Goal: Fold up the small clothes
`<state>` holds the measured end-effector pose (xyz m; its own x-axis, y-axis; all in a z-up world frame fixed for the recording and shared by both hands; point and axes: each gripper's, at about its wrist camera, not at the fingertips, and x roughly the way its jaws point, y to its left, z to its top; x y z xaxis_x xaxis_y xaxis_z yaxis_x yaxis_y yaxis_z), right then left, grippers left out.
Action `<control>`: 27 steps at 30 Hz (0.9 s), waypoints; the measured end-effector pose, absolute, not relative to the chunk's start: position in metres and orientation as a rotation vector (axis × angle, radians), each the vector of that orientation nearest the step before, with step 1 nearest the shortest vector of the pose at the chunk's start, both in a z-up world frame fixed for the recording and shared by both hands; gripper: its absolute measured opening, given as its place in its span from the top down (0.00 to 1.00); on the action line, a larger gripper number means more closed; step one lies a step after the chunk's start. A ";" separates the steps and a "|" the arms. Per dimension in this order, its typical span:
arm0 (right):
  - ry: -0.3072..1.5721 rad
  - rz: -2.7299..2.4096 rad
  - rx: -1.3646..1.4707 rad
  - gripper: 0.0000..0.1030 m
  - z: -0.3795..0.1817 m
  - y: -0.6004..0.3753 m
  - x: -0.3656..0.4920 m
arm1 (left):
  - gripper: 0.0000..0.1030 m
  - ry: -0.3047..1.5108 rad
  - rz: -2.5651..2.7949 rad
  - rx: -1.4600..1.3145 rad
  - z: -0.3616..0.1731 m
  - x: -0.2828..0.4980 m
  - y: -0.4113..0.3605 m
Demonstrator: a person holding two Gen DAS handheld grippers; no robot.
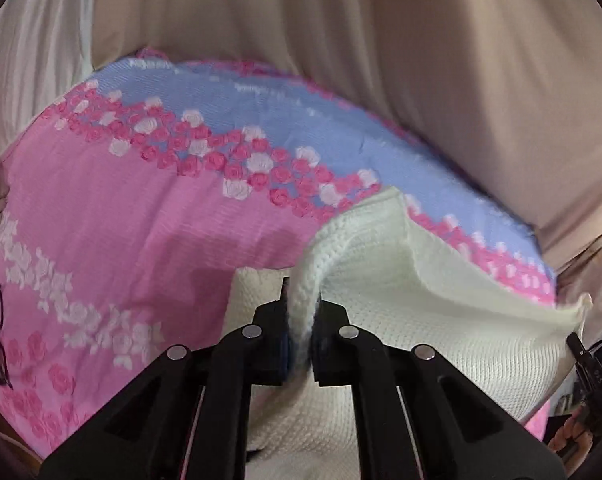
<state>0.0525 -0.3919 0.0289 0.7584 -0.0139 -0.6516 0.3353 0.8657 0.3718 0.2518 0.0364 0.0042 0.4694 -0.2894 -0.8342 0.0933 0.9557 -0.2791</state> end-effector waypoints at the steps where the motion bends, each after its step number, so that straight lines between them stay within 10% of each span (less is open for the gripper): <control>1: 0.741 -0.200 0.491 0.93 0.012 -0.396 0.069 | 0.93 1.113 -0.215 -0.173 -0.018 0.265 0.027; 5: 0.964 -0.221 0.557 0.90 -0.073 -0.404 0.114 | 0.89 1.233 -0.147 -0.103 -0.076 0.278 0.010; 7: 0.950 -0.255 0.552 0.86 -0.072 -0.401 0.107 | 0.71 1.212 -0.167 -0.134 -0.069 0.262 0.015; 9: 0.884 -0.284 0.501 0.60 -0.049 -0.391 0.081 | 0.40 1.175 -0.179 -0.157 -0.053 0.239 0.026; 11: 0.851 -0.316 0.443 0.37 -0.034 -0.380 0.046 | 0.33 1.135 -0.176 -0.180 -0.041 0.208 0.042; 13: 0.878 -0.305 0.409 0.36 -0.037 -0.370 0.015 | 0.27 1.177 -0.163 -0.217 -0.047 0.180 0.060; 24: 0.998 -0.231 0.855 0.35 -0.122 -0.371 -0.061 | 0.20 1.322 -0.112 -0.491 -0.103 0.125 0.087; 26: 0.978 -0.195 0.910 0.34 -0.127 -0.371 -0.047 | 0.25 1.342 -0.083 -0.495 -0.106 0.132 0.084; 27: 0.984 -0.204 0.914 0.41 -0.128 -0.370 -0.040 | 0.52 1.337 -0.070 -0.483 -0.103 0.134 0.082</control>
